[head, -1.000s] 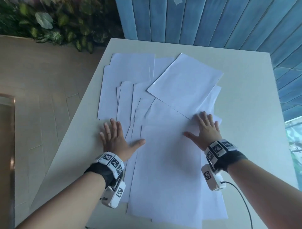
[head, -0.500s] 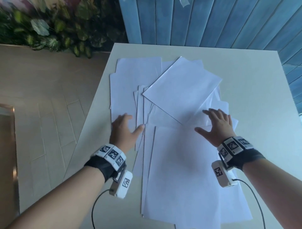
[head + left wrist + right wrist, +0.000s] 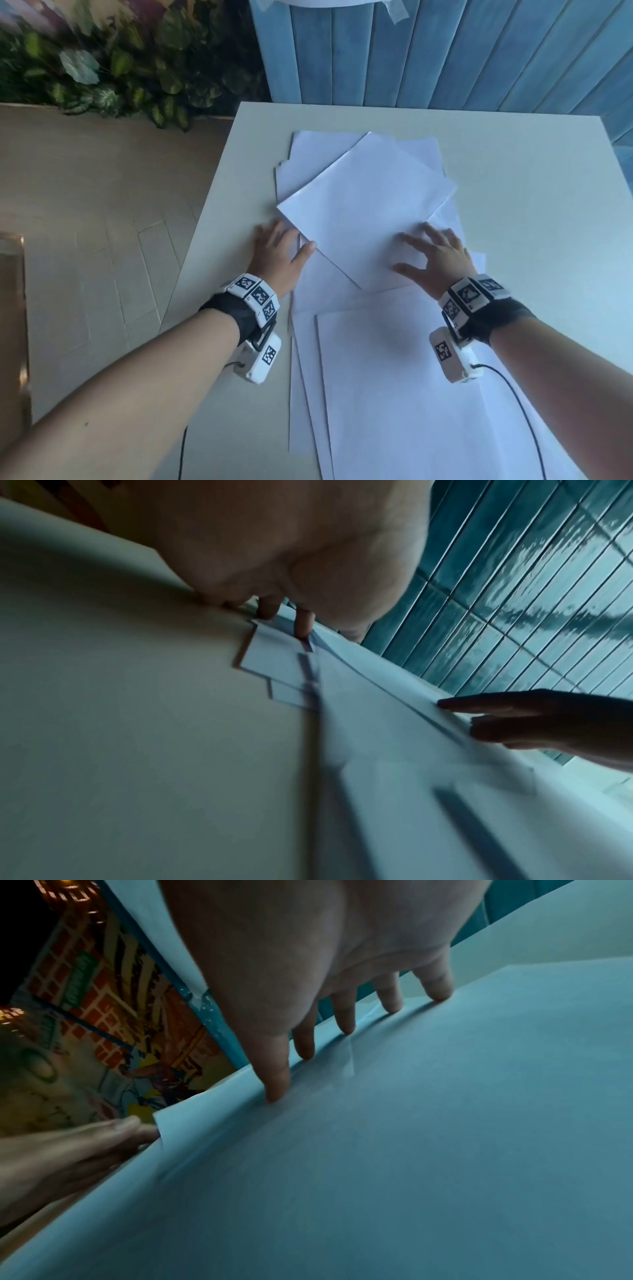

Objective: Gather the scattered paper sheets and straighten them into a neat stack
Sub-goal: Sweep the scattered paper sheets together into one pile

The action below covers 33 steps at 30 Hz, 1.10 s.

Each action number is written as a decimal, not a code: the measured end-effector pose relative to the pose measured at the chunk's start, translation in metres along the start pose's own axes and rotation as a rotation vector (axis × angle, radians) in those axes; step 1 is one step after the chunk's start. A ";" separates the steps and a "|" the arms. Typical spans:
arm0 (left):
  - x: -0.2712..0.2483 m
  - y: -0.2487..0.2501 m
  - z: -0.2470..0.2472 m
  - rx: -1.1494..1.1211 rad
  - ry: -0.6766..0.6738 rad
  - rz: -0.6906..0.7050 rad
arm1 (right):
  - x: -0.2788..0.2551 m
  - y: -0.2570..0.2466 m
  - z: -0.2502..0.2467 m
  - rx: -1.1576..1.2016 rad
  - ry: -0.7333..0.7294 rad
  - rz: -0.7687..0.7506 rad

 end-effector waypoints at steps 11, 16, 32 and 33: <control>-0.006 0.002 -0.033 -0.001 0.317 -0.043 | -0.041 -0.011 -0.010 0.140 0.048 -0.091; 0.026 0.036 -0.016 0.075 -0.065 0.007 | -0.104 -0.015 0.008 -0.015 -0.166 -0.160; -0.020 0.046 0.009 0.256 -0.255 0.095 | -0.058 0.000 0.019 0.225 0.043 0.190; -0.021 0.046 0.007 0.237 -0.217 0.100 | -0.053 0.001 0.017 0.239 0.057 0.190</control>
Point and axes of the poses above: each hand's wrist, its own x-axis towards the middle knuckle, its own z-axis out of the palm, y = z × x, the point moved 4 cm from there along x, towards the middle knuckle, and after that the axes turned 3 degrees about -x, right-handed, at the moved point
